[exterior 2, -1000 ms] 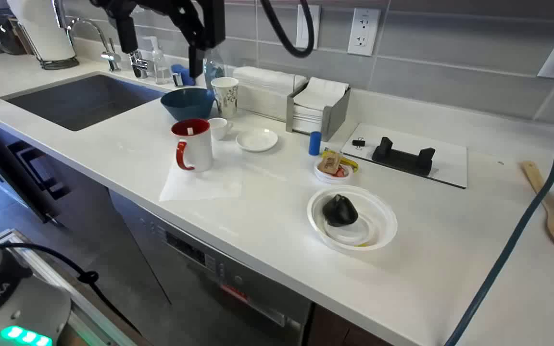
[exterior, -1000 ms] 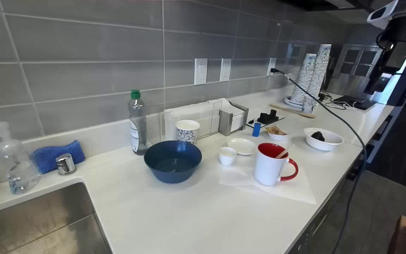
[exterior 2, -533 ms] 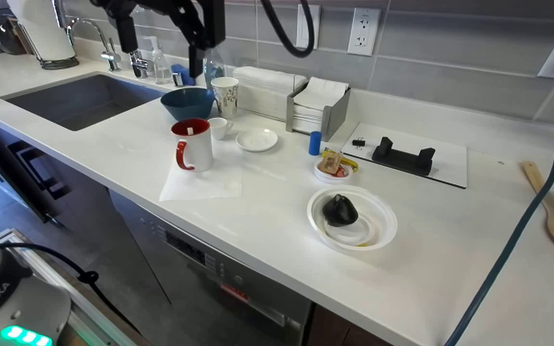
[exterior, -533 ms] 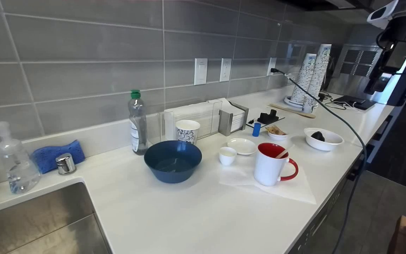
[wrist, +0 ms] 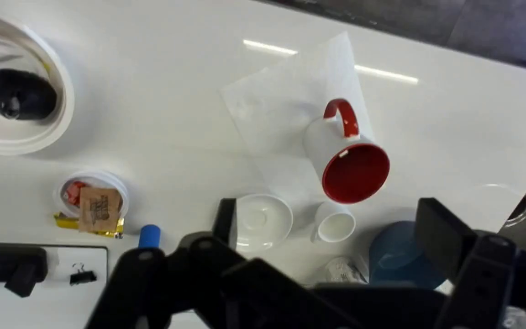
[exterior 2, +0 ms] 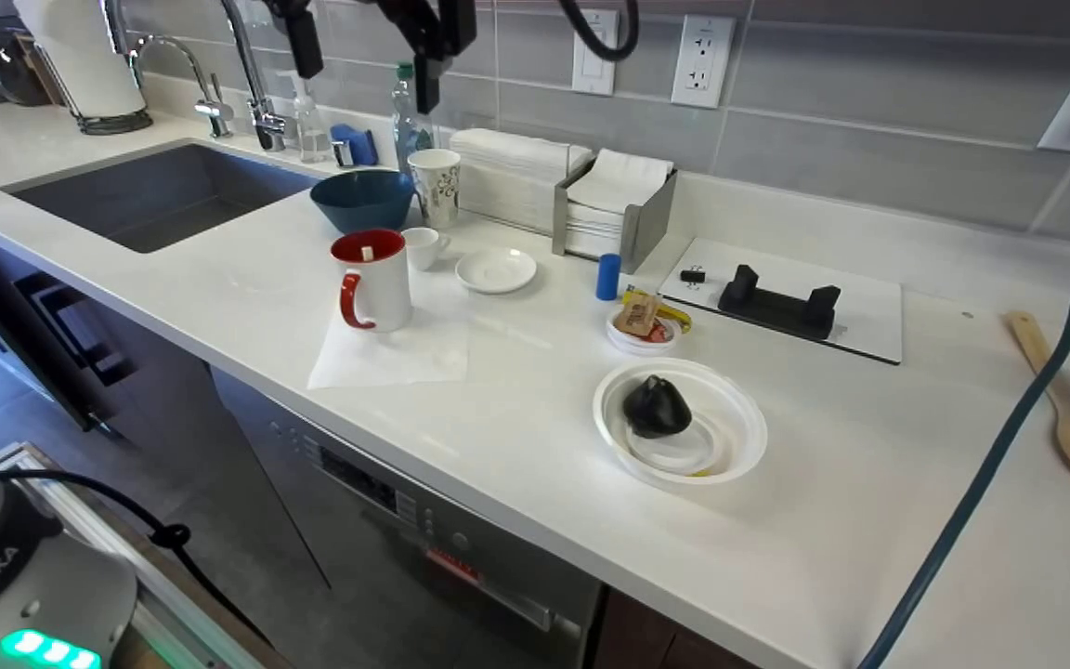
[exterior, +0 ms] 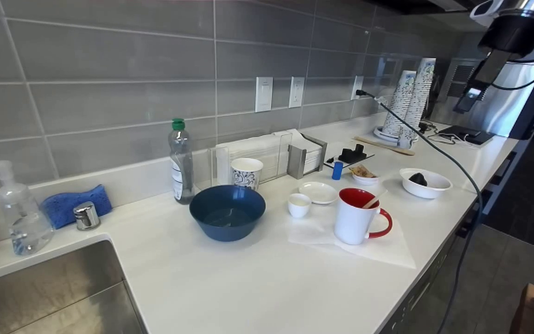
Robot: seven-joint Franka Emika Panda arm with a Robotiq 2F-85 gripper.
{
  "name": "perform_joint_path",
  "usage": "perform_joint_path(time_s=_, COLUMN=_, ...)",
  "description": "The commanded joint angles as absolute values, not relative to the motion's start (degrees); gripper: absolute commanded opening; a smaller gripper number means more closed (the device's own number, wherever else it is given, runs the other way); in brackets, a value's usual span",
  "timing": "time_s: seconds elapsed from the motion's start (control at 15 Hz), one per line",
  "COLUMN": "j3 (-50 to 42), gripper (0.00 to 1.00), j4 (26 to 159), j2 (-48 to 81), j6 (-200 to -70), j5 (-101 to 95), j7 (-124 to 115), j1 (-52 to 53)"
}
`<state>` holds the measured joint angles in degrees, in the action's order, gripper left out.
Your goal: Pick up one napkin from the napkin holder and put it on the empty white plate
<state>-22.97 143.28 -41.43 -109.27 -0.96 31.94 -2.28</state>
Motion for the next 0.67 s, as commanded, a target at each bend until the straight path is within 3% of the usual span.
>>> perform_joint_path(time_s=0.0, j3=-20.31, gripper=1.00, j4=139.88, j2=-32.99, j6=-117.98, j5=1.77, j7=29.03, j1=-0.49)
perform_joint_path(time_s=0.6, j3=-16.70, gripper=1.00, j4=131.25, j2=-11.39, j6=-137.06, j5=10.54, j7=20.63, j1=-0.21)
